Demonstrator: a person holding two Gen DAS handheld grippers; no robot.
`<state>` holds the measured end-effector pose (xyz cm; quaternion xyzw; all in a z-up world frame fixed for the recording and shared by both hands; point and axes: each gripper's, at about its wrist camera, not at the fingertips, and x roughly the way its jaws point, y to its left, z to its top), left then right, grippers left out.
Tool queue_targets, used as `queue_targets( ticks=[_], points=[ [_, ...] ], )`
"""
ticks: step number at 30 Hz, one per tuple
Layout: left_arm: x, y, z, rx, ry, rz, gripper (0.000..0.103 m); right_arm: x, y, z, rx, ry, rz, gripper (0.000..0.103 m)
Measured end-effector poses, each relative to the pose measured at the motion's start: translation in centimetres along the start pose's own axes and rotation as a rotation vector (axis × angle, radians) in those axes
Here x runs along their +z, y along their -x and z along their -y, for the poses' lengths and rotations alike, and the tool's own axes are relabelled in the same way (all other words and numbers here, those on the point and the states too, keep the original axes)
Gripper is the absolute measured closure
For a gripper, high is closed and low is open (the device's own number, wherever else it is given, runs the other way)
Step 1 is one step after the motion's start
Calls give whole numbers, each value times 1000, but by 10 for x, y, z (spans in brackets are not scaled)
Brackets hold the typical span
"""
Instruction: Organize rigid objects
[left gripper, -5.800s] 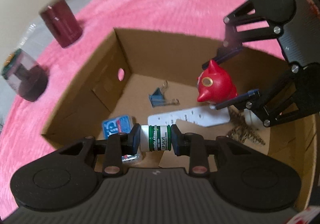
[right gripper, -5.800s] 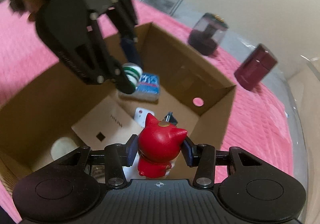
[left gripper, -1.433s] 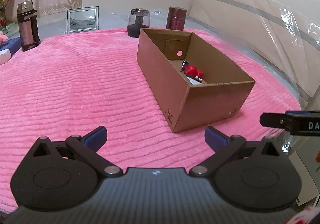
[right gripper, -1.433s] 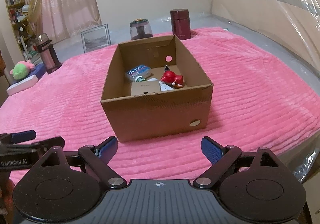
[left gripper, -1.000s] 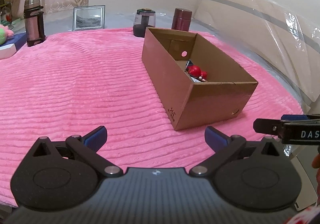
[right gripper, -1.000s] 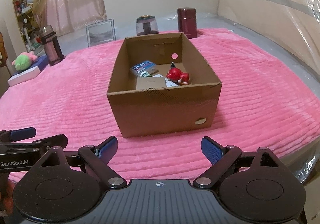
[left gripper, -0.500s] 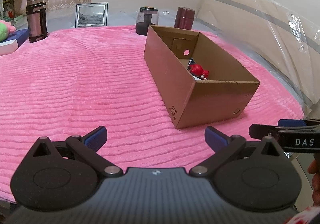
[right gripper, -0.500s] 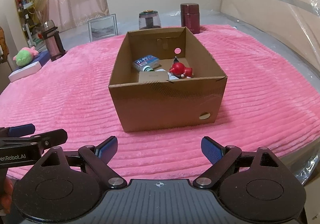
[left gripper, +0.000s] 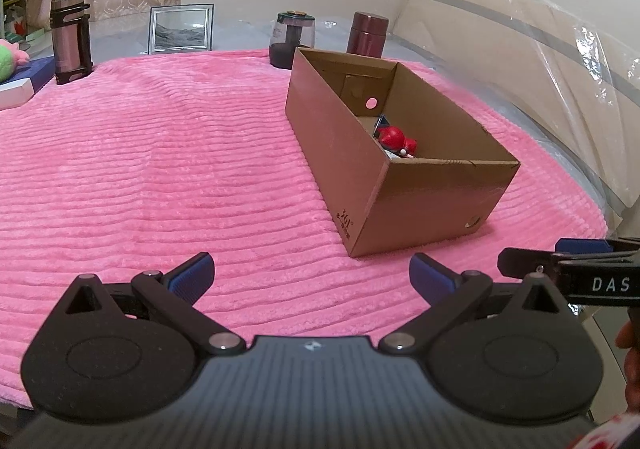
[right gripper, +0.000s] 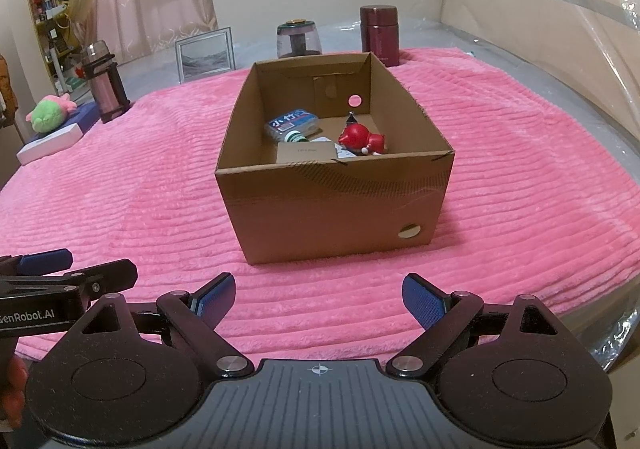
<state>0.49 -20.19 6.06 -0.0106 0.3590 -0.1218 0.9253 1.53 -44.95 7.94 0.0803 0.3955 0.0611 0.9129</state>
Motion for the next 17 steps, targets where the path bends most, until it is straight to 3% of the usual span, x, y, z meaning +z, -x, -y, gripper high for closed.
queue_targets(
  ticks=[17],
  points=[
    [0, 0, -4, 0, 24, 0, 1, -2, -1, 1, 0, 0, 0, 15]
  ],
)
